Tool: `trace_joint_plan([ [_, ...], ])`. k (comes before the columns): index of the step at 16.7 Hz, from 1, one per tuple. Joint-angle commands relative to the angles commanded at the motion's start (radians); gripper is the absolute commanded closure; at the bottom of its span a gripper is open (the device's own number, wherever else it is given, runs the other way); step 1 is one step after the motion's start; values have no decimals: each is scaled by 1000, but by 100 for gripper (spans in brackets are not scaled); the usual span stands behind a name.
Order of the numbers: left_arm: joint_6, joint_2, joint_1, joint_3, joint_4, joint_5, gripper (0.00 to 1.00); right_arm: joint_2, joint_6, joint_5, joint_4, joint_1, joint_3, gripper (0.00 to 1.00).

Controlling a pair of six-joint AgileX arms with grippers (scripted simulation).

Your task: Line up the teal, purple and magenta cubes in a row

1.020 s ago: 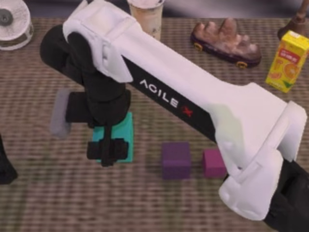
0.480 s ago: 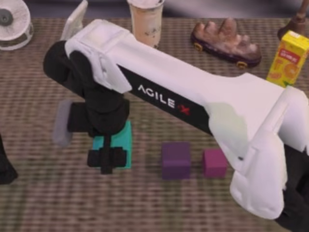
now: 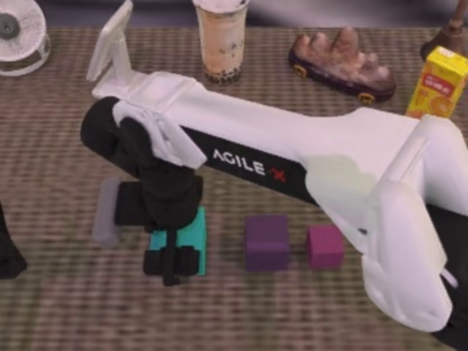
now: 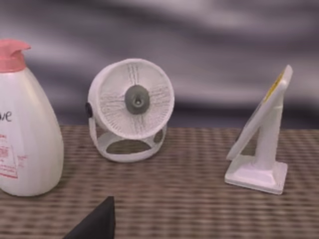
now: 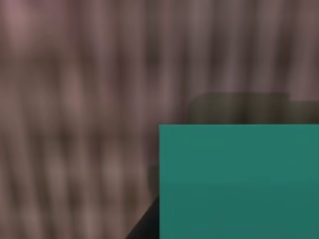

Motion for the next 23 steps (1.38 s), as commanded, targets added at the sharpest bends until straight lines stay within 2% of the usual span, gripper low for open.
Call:
trace_joint_plan([
  [3, 0, 0, 0, 0, 0, 0, 0, 0, 0, 0, 0, 0, 0, 100],
  [16, 0, 0, 0, 0, 0, 0, 0, 0, 0, 0, 0, 0, 0, 2],
  [23, 0, 0, 0, 0, 0, 0, 0, 0, 0, 0, 0, 0, 0, 0],
])
